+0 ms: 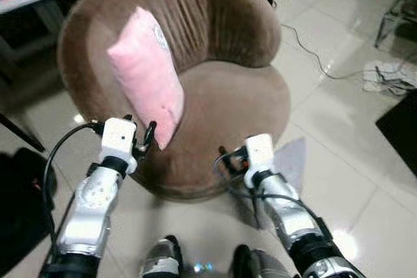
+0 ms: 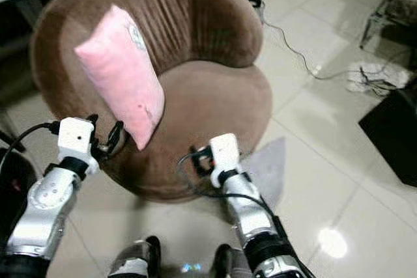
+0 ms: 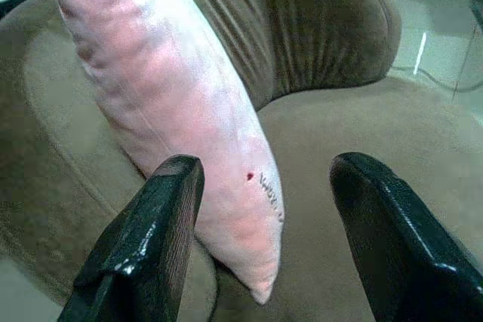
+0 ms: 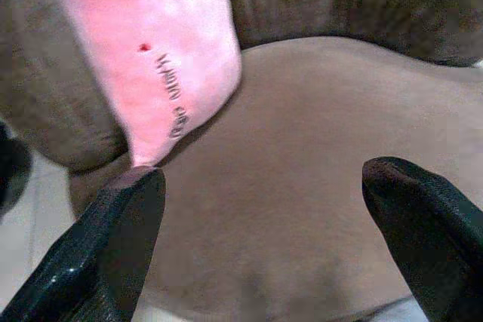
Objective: Move the pillow to the sofa from floor
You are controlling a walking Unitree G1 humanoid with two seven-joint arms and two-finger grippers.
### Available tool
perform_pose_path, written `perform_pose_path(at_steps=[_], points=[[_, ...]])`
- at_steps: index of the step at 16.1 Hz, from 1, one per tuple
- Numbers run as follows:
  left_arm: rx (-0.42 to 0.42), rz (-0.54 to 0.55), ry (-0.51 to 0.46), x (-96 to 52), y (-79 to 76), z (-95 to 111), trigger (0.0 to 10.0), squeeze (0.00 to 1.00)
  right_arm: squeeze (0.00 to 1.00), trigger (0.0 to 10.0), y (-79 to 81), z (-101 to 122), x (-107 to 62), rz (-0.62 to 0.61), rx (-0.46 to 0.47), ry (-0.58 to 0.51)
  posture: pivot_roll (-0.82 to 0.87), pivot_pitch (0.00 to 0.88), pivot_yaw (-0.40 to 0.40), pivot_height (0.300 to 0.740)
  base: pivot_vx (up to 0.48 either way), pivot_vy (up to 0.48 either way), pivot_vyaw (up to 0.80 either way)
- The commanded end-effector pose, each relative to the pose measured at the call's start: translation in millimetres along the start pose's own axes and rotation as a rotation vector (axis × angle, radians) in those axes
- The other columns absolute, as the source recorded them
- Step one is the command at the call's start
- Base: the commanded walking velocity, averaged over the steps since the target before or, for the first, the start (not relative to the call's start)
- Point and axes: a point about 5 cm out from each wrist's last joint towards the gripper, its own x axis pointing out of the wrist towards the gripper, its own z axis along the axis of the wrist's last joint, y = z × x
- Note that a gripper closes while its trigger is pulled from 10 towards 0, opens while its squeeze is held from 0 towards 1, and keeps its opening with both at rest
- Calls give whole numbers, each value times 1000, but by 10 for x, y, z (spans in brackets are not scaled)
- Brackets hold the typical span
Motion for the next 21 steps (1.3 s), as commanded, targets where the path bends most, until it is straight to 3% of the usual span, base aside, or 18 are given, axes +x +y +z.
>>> perform_pose_path(at_steps=[1, 4, 7, 11, 14, 21], points=[[4, -7, 46, -30, 36, -89, 10000, 0, 0, 10000, 36, -98, -21, 14, 2, 51, 106, 146, 14, 740, 0, 0, 0], [-6, -21, 106, -170, 77, -292, 10000, 0, 0, 10000, 46, -113, -52, -13, 27, 21, 80, 202, -41, 740, 0, 0, 0], [-99, -10, 112, -318, -88, -412, 10000, 0, 0, 10000, -48, -167, -135, -41, -14, 19, 77, 235, -137, 740, 0, 0, 0], [-134, -4, 84, -213, -198, -372, 10000, 0, 0, 10000, -216, -234, -146, -46, -30, 65, 74, 189, -129, 740, 0, 0, 0], [-138, -26, 79, -139, -240, -333, 10000, 0, 0, 10000, -228, -191, -110, -54, -34, 53, 63, 154, -97, 740, 0, 0, 0], [-149, -51, 61, -79, -319, -283, 10000, 0, 0, 10000, -268, -201, -183, -61, -26, 19, 22, 153, -109, 740, 0, 0, 0]])
